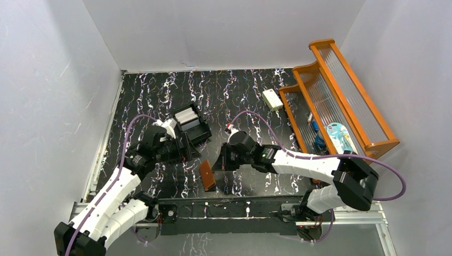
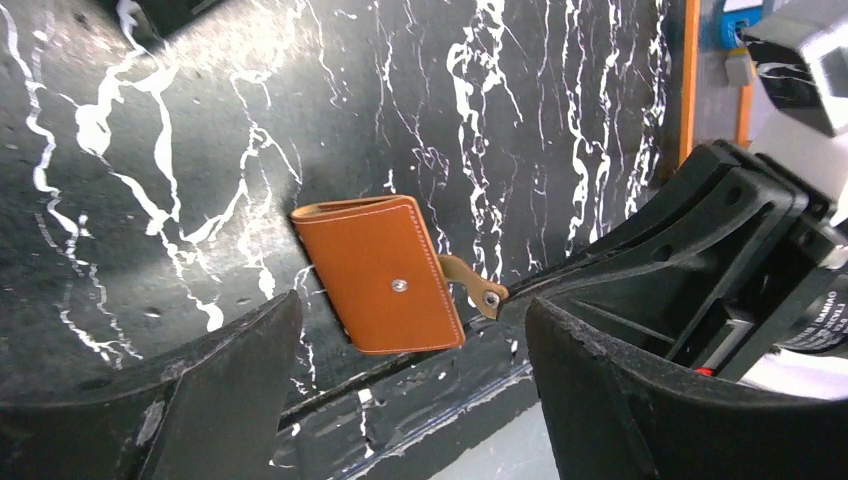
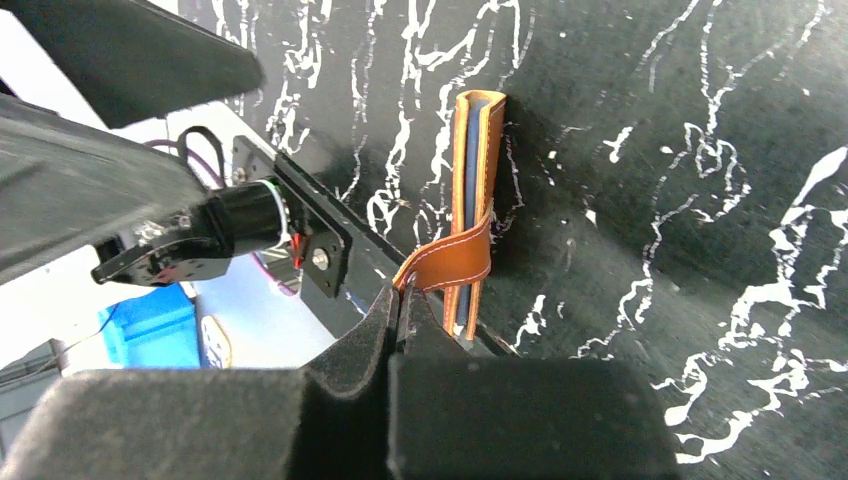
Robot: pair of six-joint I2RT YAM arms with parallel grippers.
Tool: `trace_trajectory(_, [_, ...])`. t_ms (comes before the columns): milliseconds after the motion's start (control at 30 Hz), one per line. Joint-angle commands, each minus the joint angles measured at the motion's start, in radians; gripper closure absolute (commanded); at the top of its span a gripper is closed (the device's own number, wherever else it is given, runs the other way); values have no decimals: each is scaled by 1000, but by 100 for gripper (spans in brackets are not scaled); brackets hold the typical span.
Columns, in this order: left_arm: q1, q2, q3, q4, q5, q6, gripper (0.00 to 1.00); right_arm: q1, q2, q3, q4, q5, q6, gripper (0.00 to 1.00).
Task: Put the credit cards into the card holder
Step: Open the card holder at the center of the board.
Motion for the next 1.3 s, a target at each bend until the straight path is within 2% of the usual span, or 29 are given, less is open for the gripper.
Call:
trace_trajectory(0, [7, -31, -58, 60, 121, -67, 20, 6, -4, 26, 112, -34, 34, 100])
trace_trajectory(200, [7, -43, -100, 57, 134, -95, 20, 6, 12, 27, 169, -66, 65, 100])
trace_trajectory(533, [7, 4, -135, 38, 114, -130, 32, 6, -47, -20, 125, -3, 70, 100])
trace_trajectory(867, [7, 64, -208, 208, 191, -146, 34, 6, -62, -33, 117, 8, 72, 100])
trace_trajectory(1000, [7, 90, -223, 228, 203, -138, 35, 6, -70, -39, 115, 11, 69, 100])
trace_trajectory(1167, [7, 95, -239, 250, 190, -139, 42, 6, -76, -54, 112, 24, 69, 100])
trace_trajectory(1267, [7, 108, -246, 255, 187, -139, 44, 6, -79, -58, 108, 26, 69, 100])
